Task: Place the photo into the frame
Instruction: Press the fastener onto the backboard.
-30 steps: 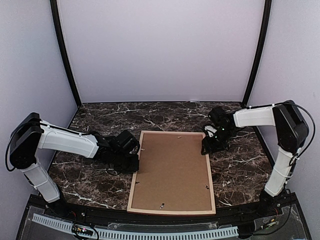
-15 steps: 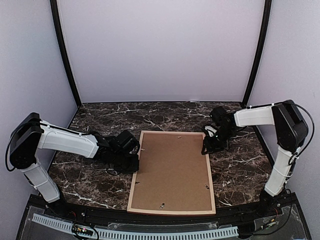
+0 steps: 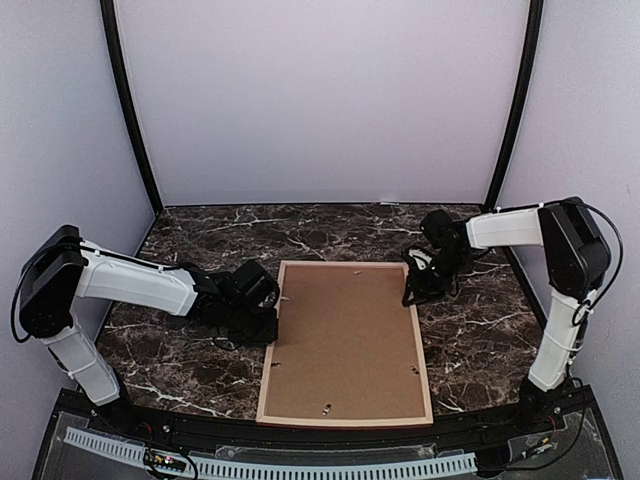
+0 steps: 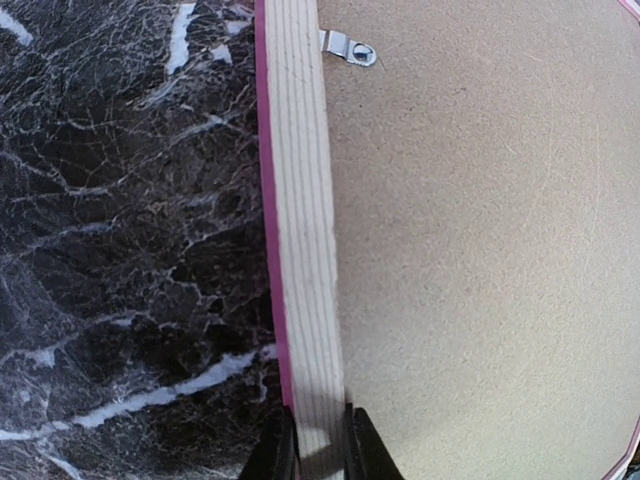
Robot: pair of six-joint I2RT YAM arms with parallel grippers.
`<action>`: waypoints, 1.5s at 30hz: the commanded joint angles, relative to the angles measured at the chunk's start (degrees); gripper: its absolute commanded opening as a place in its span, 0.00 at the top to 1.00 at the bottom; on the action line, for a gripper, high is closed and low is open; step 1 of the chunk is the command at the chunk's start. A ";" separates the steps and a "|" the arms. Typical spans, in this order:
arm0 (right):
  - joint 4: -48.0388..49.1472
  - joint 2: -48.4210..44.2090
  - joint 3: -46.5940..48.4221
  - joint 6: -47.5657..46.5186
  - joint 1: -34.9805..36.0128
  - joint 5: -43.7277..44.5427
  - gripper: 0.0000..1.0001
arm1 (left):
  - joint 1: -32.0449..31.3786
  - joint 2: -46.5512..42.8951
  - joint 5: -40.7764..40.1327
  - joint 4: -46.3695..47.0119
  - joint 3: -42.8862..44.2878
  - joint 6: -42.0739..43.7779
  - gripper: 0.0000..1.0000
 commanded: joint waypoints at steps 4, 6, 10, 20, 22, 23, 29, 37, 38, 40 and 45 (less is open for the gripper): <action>1.70 4.98 4.96 -3.02 -1.69 1.38 0.60 | -0.29 -0.36 1.33 -0.60 0.75 0.47 0.99; 1.71 5.47 6.23 -2.66 -1.76 1.60 0.55 | -0.38 -0.46 1.57 0.13 0.82 0.21 0.96; 0.56 4.74 8.17 -1.15 -1.73 3.11 0.45 | -0.41 -1.13 0.37 -0.30 1.11 -0.51 0.84; -0.57 -3.92 3.84 4.14 -1.25 5.56 0.35 | -0.53 -1.44 -2.15 -1.39 2.79 -1.67 0.77; -0.94 -5.30 2.34 4.80 -0.53 6.22 0.35 | -0.53 -1.49 -2.38 -1.14 2.58 -1.87 0.77; -1.20 -5.75 1.80 5.02 -0.22 6.58 0.35 | -0.50 -1.47 -2.37 -1.08 2.52 -1.95 0.77; -1.41 -7.02 -1.05 6.30 1.79 7.78 0.40 | -0.55 -1.08 -1.68 -0.35 2.43 -1.83 0.78; -0.94 -4.50 -1.21 7.27 3.88 9.64 0.43 | -0.63 -1.58 -1.54 0.28 1.61 -1.94 0.78; -0.93 -4.25 -1.04 7.39 3.88 9.96 0.44 | -0.68 -1.60 -1.54 0.30 1.59 -1.94 0.78; -1.02 -3.77 -0.66 7.44 3.87 10.28 0.45 | -0.67 -1.58 -1.47 0.27 1.58 -1.94 0.78; -1.20 -2.62 -0.10 7.38 3.87 10.95 0.48 | -0.76 -1.58 -1.41 0.29 1.57 -1.82 0.79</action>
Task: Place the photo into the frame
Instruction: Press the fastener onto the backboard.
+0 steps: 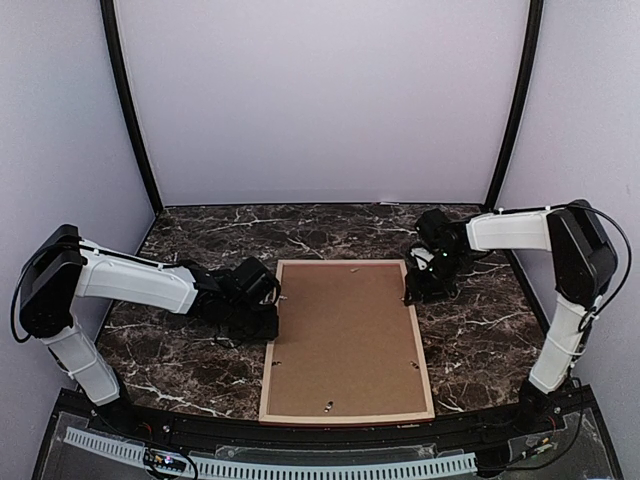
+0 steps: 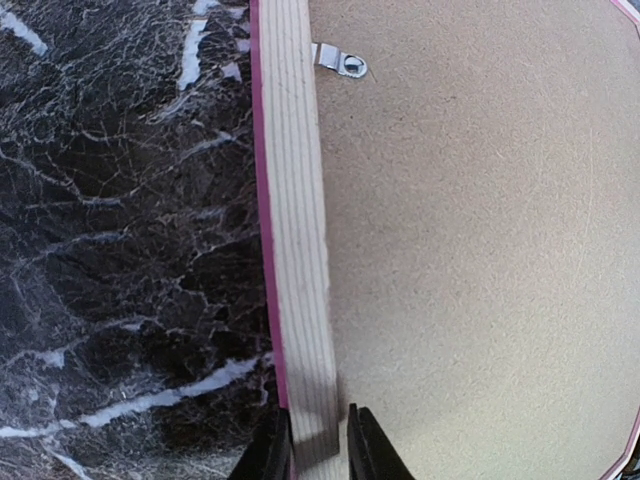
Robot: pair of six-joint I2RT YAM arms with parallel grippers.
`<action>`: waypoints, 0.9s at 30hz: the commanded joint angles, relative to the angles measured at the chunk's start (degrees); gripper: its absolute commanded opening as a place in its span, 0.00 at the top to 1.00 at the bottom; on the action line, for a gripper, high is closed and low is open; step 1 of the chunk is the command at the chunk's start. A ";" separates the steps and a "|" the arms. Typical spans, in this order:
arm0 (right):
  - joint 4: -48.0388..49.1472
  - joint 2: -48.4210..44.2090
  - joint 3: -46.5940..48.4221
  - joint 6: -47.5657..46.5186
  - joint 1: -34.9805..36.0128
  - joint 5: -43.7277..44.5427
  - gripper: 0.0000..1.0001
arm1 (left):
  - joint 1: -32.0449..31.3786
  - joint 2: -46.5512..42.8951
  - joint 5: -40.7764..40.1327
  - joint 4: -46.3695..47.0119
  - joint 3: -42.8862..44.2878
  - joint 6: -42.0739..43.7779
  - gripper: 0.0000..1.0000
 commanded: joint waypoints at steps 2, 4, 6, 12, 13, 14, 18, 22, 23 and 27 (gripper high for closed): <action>0.40 1.45 0.96 0.81 0.21 1.42 0.48 | -0.56 -1.57 0.12 1.11 0.44 -0.08 0.79; 0.51 1.68 1.11 0.90 0.25 1.34 0.49 | -0.61 -1.45 0.17 1.14 0.44 -0.03 0.80; 0.56 1.96 1.35 1.08 0.22 1.59 0.49 | -0.63 -1.32 0.24 1.15 0.44 -0.02 0.80; 0.77 2.29 2.14 2.37 0.26 2.47 0.50 | -0.61 -1.21 0.38 1.18 0.53 0.16 0.81; 0.75 2.33 2.25 2.61 0.26 2.56 0.50 | -0.66 -1.16 0.38 1.18 0.57 0.22 0.81; 0.77 2.41 2.34 2.88 0.25 2.67 0.50 | -0.63 -1.10 0.38 1.14 0.59 0.24 0.81; 0.62 2.85 2.80 3.56 0.25 2.92 0.51 | -0.61 -1.07 0.44 1.11 0.70 0.40 0.81; 0.28 3.45 3.08 4.08 0.21 3.49 0.52 | -0.67 -1.13 0.38 1.01 0.62 0.42 0.82; 0.21 3.62 3.09 4.23 0.25 3.72 0.53 | -0.61 -1.00 0.38 1.01 0.57 0.42 0.82; 0.25 4.54 2.93 4.81 0.26 4.21 0.56 | -0.66 -0.94 0.52 1.09 0.53 0.57 0.84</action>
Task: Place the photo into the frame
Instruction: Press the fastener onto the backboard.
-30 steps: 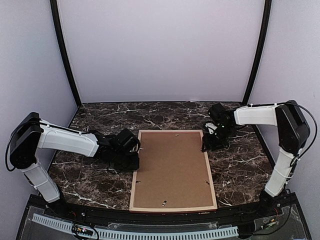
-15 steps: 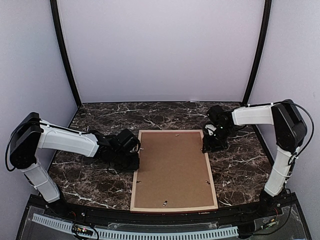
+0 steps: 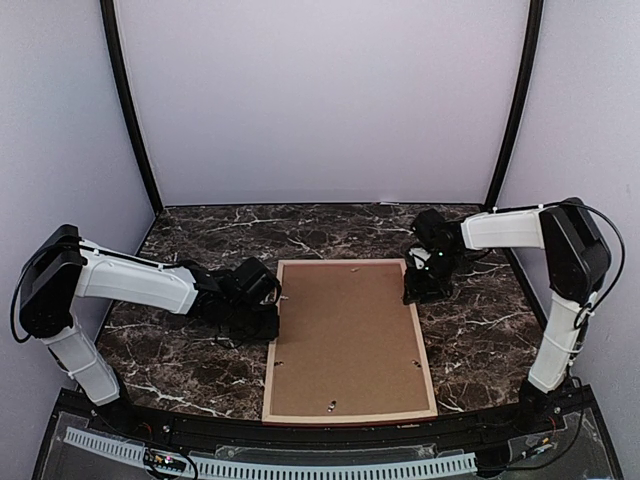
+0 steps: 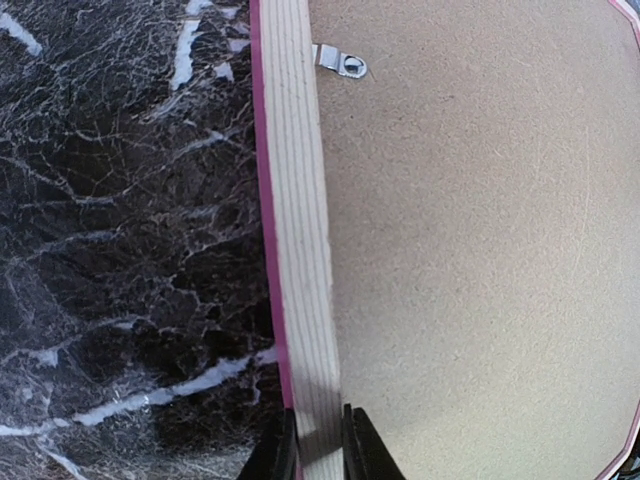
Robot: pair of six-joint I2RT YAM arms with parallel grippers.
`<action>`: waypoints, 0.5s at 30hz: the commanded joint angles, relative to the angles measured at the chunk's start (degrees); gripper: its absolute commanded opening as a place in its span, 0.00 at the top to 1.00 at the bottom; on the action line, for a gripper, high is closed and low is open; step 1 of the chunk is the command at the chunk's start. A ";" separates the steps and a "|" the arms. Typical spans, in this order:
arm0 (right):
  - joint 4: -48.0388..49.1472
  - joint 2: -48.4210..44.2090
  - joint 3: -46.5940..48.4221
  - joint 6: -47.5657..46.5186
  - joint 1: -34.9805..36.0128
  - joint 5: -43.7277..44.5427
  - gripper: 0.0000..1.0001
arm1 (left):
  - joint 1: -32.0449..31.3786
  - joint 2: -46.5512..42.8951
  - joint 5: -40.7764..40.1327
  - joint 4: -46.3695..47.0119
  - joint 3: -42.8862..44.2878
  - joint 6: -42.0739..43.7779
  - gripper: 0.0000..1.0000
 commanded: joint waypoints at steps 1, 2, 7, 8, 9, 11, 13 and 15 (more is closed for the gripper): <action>0.18 2.09 1.06 1.36 0.22 2.72 0.56 | -0.46 -0.91 0.48 0.72 0.53 0.61 0.84; 0.18 2.36 0.93 1.33 0.17 2.76 0.58 | -0.46 -0.89 0.51 0.74 0.53 0.67 0.85; 0.16 3.67 0.46 1.63 0.05 3.41 0.62 | -0.47 -0.83 0.58 0.68 0.45 0.77 0.86; 0.08 4.18 0.42 1.59 -0.02 3.63 0.63 | -0.51 -0.80 0.58 0.69 0.40 0.80 0.87; 0.05 4.69 0.30 1.54 -0.13 3.73 0.64 | -0.54 -0.86 0.53 0.72 0.25 0.81 0.87; 0.41 5.64 -0.11 1.42 -0.37 3.69 0.65 | -0.61 -0.94 0.39 0.71 0.00 0.82 0.88; 0.80 6.35 -0.36 1.24 -0.71 3.81 0.68 | -0.79 -1.21 0.09 0.67 -0.37 0.77 0.90; 1.45 6.26 -0.31 1.03 -1.12 3.83 0.71 | -0.86 -1.66 -0.27 0.73 -0.95 0.67 0.91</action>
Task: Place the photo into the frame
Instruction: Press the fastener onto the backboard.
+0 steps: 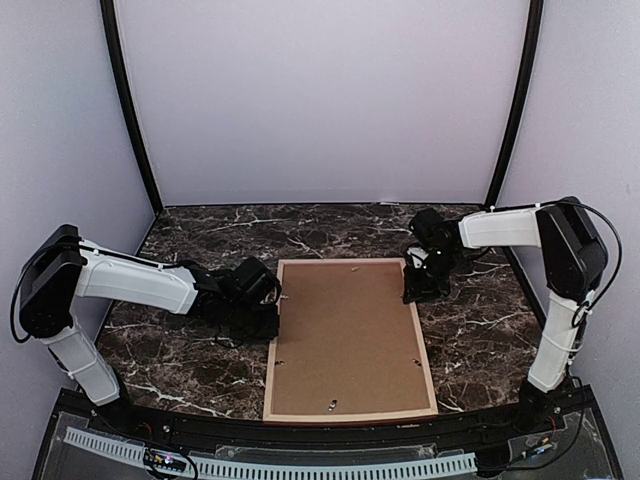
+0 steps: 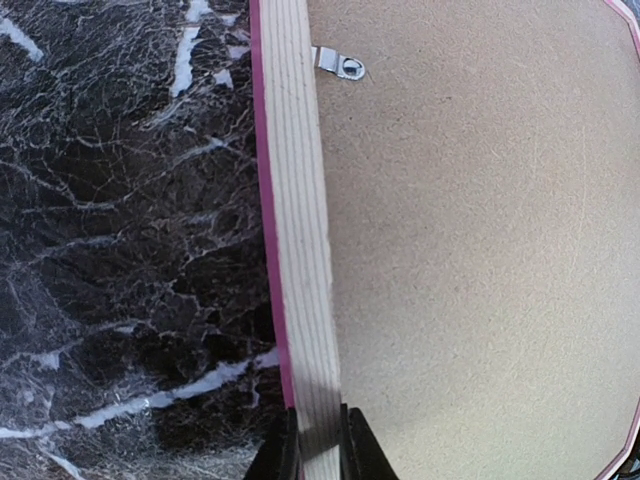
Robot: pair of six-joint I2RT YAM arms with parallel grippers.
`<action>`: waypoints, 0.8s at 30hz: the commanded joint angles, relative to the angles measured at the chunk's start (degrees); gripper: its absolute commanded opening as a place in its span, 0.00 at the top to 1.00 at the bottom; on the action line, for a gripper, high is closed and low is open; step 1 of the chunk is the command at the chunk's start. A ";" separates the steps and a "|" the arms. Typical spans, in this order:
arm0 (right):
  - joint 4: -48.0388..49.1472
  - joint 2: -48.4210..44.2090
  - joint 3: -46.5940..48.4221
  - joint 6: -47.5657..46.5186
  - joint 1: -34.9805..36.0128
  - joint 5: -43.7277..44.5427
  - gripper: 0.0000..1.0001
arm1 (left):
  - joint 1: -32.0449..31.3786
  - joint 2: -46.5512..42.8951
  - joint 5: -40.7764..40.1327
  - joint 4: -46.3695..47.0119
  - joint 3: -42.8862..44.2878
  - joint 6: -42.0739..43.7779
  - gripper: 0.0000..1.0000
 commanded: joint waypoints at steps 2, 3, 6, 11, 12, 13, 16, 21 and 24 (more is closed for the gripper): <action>2.06 4.38 -0.98 -0.10 -1.44 5.11 0.72 | -0.94 -1.97 -0.44 0.48 -1.47 0.53 0.94; 2.36 4.14 -0.70 -0.31 -1.59 4.93 0.73 | -0.92 -2.00 -0.46 0.60 -1.71 0.52 0.94; 3.85 2.72 0.03 -0.72 -2.32 2.98 0.74 | -0.92 -2.03 -0.36 0.65 -2.02 0.43 0.97; 4.75 0.85 2.20 -1.62 -2.84 0.33 0.64 | -1.02 -2.32 -0.68 0.48 -2.34 0.41 0.98; 4.39 0.76 2.81 -1.90 -2.84 0.05 0.61 | -1.03 -2.39 -0.77 0.49 -2.39 0.42 0.98; 4.08 0.68 3.35 -2.21 -2.84 -0.17 0.59 | -1.05 -2.33 -0.80 0.43 -2.36 0.42 0.98; 3.27 0.24 4.04 -3.05 -2.84 -0.31 0.55 | -1.06 -2.20 -0.75 0.48 -2.20 0.42 0.98; 2.68 -0.40 3.11 -4.93 -2.54 -0.16 0.52 | -1.07 -1.79 -0.53 0.66 -2.01 0.59 0.98; 2.34 -0.51 2.27 -6.14 -1.96 0.14 0.50 | -1.13 -1.52 -0.46 0.65 -1.77 0.68 0.98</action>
